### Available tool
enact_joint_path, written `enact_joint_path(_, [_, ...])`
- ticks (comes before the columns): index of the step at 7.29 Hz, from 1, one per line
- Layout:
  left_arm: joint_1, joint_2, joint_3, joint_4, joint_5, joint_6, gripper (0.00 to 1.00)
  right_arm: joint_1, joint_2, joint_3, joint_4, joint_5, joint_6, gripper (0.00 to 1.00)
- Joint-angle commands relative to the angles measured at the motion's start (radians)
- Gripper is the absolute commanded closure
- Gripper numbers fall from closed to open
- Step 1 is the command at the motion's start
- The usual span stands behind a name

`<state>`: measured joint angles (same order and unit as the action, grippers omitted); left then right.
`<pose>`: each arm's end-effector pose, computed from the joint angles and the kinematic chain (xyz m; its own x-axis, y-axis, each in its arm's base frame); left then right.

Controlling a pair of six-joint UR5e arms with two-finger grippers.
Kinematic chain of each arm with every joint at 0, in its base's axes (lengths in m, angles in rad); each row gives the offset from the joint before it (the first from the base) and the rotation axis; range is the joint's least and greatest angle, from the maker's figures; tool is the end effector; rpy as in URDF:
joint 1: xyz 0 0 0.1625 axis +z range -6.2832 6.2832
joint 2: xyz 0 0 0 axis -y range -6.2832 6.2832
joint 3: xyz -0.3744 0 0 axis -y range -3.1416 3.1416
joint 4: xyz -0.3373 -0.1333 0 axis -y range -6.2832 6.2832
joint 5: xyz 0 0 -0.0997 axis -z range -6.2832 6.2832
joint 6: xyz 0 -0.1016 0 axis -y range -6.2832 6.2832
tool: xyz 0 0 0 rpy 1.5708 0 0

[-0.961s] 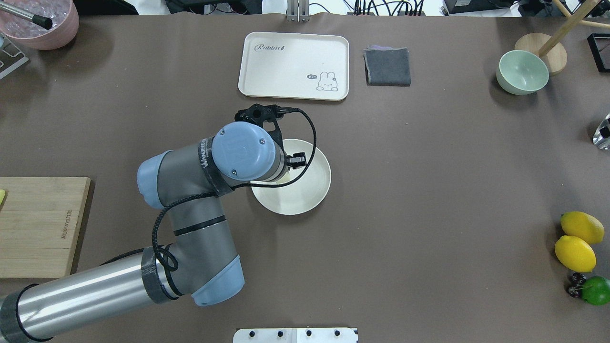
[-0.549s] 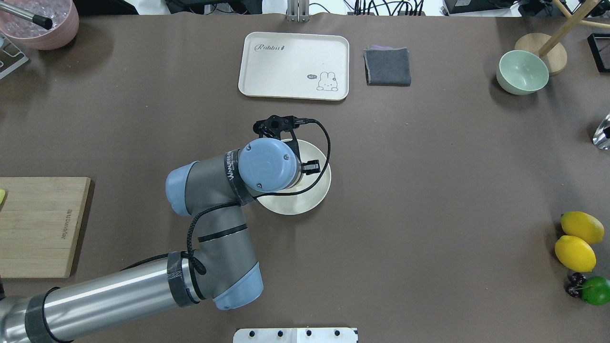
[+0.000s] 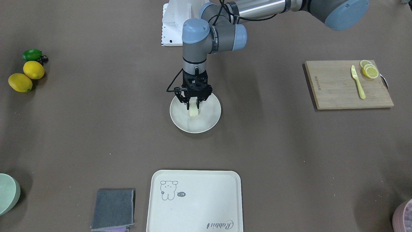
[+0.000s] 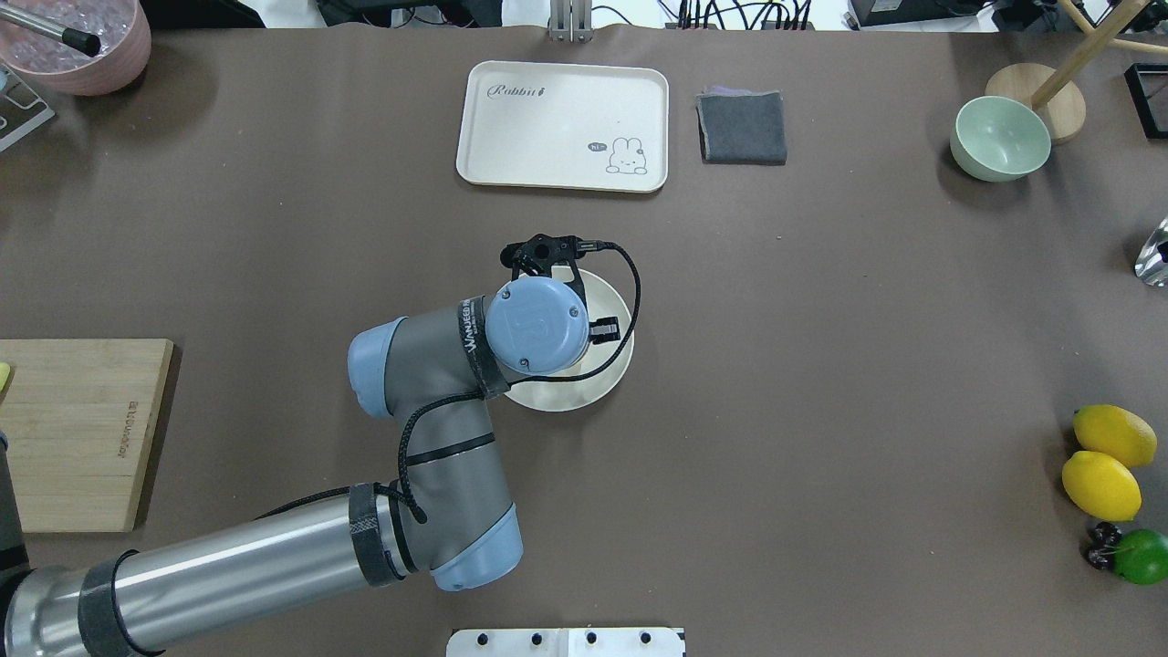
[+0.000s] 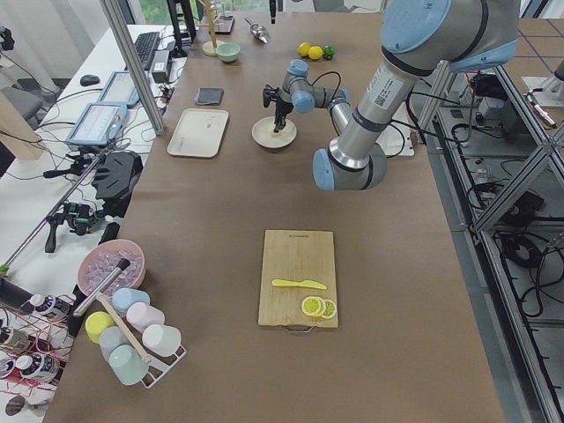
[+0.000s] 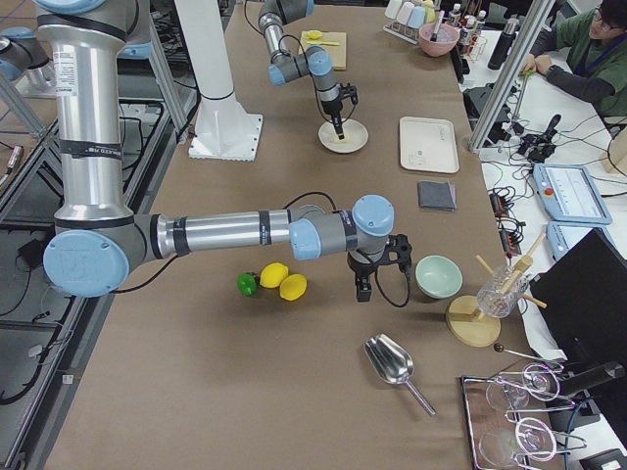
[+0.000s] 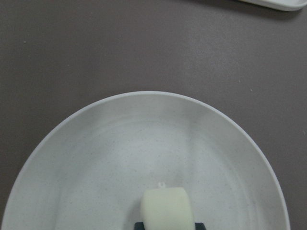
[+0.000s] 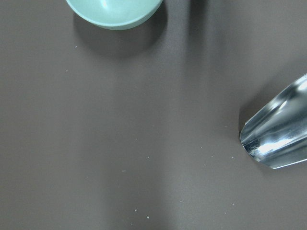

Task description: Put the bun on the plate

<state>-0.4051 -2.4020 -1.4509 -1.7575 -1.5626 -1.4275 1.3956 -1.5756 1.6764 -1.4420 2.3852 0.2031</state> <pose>0.5663 -0.3888 0.1800 0.6240 -0.1122 -0.7733 0.3141 0.9422 0.1167 -0.0194 -0.4503 0.5482 0.6679 -0.0834 0.7396 0.0357 0.9961 0.0801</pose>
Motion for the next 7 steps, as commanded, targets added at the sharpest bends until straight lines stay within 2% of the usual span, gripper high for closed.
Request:
enact_joint_path(1, [-0.008, -0.005, -0.020, 0.007, -0.004, 0.016, 0.02, 0.008, 0.000, 0.002, 0.000, 0.000, 0.001, 0.00])
enact_joint_path(2, [-0.064, 0.004, -0.076, 0.069, -0.020, 0.083, 0.02, 0.011, 0.002, 0.003, 0.000, 0.000, 0.001, 0.00])
enact_joint_path(3, [-0.145, 0.020, -0.154, 0.169, -0.101, 0.189, 0.02, 0.016, 0.000, 0.003, -0.001, 0.000, 0.001, 0.00])
enact_joint_path(4, [-0.226, 0.103, -0.214, 0.162, -0.166, 0.243, 0.02, 0.019, -0.001, -0.001, -0.002, 0.000, -0.002, 0.00])
enact_joint_path(5, [-0.257, 0.153, -0.233, 0.094, -0.165, 0.277, 0.02, 0.026, -0.013, -0.003, -0.002, -0.001, -0.008, 0.00])
enact_joint_path(6, [-0.340, 0.228, -0.235, 0.008, -0.172, 0.318, 0.02, 0.042, -0.023, -0.001, -0.002, -0.003, -0.008, 0.00])
enact_joint_path(7, [-0.410, 0.288, -0.247, 0.000, -0.192, 0.426, 0.02, 0.069, -0.021, 0.005, -0.029, -0.003, -0.022, 0.00])
